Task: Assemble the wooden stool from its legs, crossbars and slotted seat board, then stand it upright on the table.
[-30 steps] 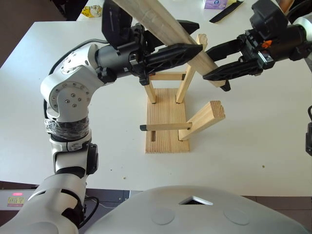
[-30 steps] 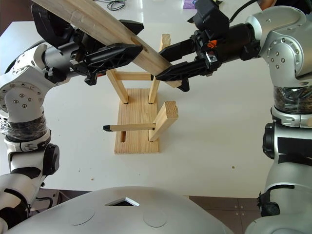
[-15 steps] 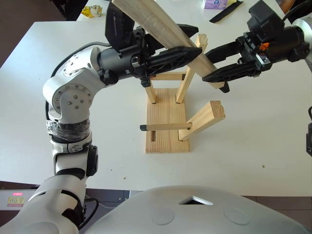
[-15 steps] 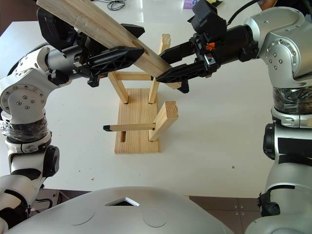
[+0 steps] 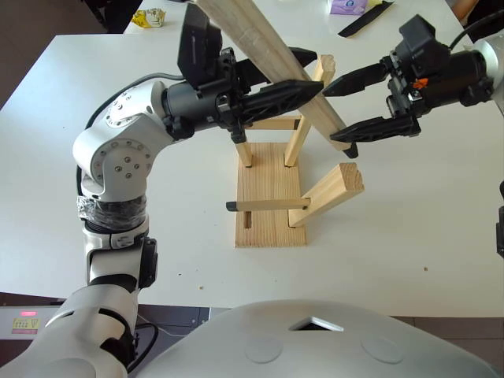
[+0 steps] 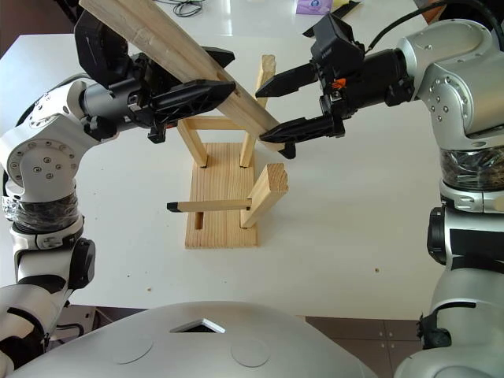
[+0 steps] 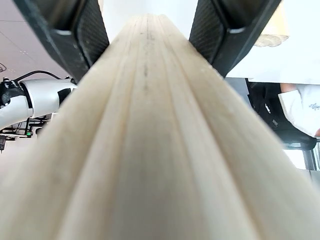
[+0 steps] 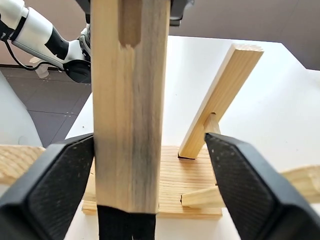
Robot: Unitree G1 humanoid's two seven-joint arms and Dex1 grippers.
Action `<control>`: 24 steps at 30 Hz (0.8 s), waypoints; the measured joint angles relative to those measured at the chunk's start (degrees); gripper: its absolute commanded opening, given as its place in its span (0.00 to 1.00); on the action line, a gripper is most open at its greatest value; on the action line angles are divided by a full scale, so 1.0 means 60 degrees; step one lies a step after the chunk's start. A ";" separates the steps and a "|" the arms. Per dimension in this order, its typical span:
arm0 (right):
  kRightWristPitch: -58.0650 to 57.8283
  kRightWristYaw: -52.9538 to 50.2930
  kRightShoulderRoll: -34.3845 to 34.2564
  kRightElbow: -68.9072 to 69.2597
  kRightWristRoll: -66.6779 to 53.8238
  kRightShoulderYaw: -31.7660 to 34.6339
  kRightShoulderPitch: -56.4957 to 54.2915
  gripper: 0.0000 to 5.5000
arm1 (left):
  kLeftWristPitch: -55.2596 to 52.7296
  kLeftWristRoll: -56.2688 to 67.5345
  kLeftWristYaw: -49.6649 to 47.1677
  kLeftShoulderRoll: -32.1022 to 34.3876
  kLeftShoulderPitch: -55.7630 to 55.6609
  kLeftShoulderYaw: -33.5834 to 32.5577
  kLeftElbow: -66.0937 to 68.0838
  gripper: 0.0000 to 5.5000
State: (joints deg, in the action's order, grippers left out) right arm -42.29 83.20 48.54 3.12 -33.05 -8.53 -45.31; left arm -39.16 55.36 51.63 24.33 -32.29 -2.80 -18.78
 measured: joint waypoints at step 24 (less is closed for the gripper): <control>0.0394 -0.1817 0.1344 0.1614 -0.0086 0.4491 0.8419 0.82 | -0.0585 0.0358 0.0454 0.3877 0.3345 -0.4829 -0.0830 0.37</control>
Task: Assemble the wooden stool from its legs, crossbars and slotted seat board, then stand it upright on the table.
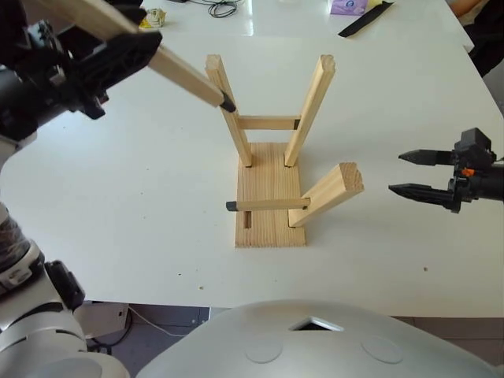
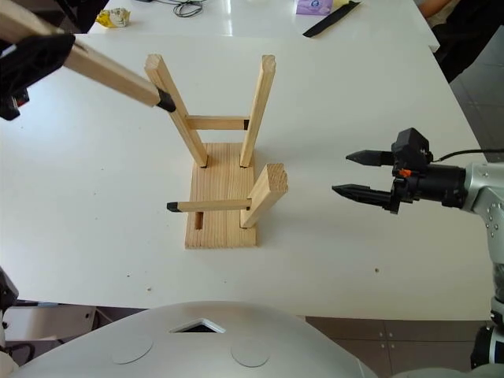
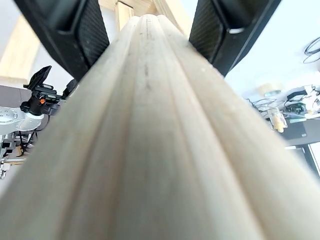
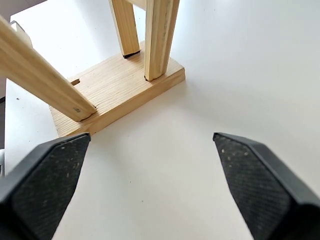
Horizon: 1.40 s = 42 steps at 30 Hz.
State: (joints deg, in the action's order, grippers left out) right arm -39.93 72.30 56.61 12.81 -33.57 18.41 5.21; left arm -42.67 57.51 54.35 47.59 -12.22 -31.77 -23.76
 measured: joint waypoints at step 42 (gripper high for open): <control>0.0683 0.0751 0.1073 -0.0933 0.0400 -0.1186 -0.0919 0.82 | 0.6998 -0.3378 0.2468 -0.1749 0.6574 0.2417 -0.1386 0.37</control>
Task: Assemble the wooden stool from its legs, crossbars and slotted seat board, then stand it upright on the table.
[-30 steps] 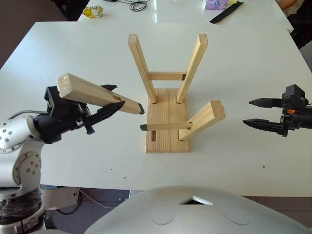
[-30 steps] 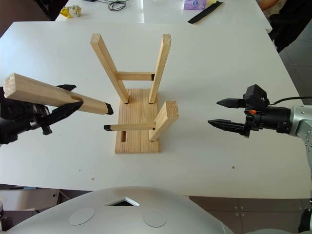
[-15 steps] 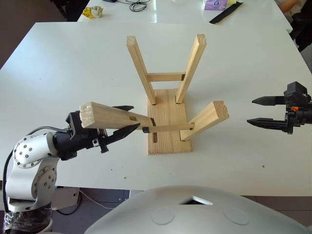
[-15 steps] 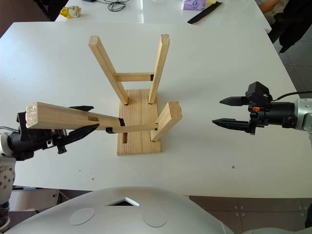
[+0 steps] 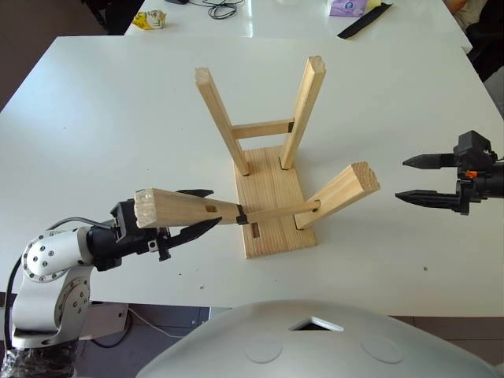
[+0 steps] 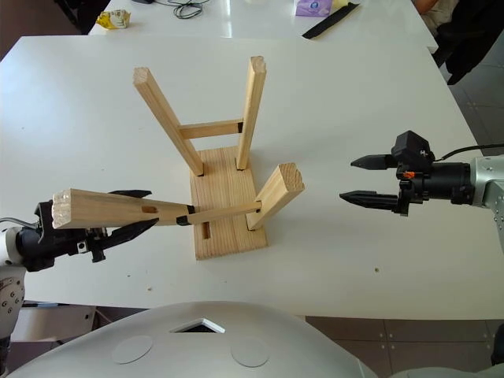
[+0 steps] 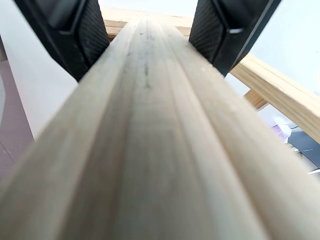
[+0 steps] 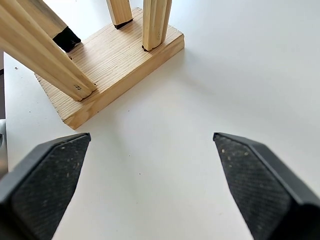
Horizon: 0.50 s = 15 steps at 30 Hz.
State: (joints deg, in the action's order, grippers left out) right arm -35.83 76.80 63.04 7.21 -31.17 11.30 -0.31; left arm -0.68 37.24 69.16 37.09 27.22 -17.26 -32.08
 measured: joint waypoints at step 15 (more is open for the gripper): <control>0.0093 -0.0046 -0.0016 0.0107 -0.0001 -0.0094 0.0081 0.82 | 0.1393 -0.0412 -0.0162 -0.0515 0.1057 0.1090 -0.0127 0.37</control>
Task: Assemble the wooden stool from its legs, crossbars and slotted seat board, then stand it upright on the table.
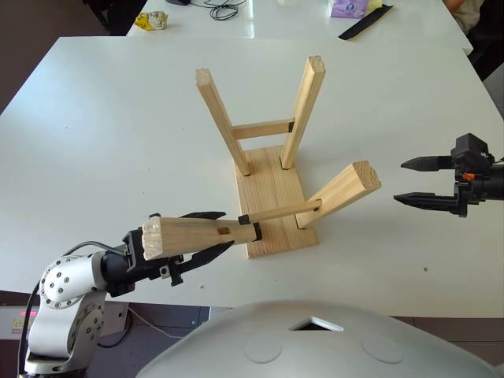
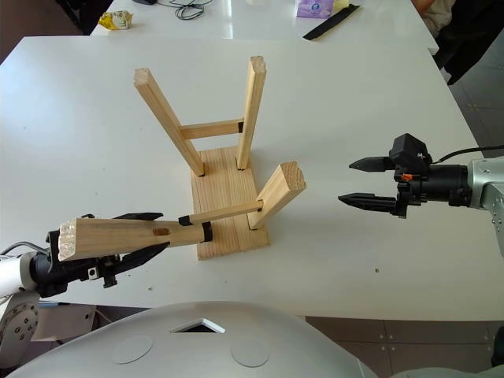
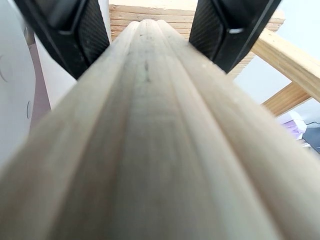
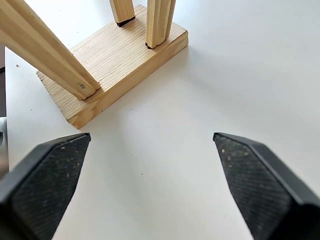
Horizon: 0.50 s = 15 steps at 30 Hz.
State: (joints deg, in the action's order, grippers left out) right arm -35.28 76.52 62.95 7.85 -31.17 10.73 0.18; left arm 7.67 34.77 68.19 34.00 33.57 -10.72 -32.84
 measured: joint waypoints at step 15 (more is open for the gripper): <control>0.0305 0.0040 0.0000 0.0230 0.0001 -0.0198 0.0015 0.82 | -0.0262 -0.0301 -0.0541 0.0463 -0.1208 0.0345 0.0558 0.37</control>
State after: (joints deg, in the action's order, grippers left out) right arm -33.45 76.76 62.95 9.23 -31.17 9.55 0.27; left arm 6.10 32.96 64.95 36.78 26.32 -8.65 -29.49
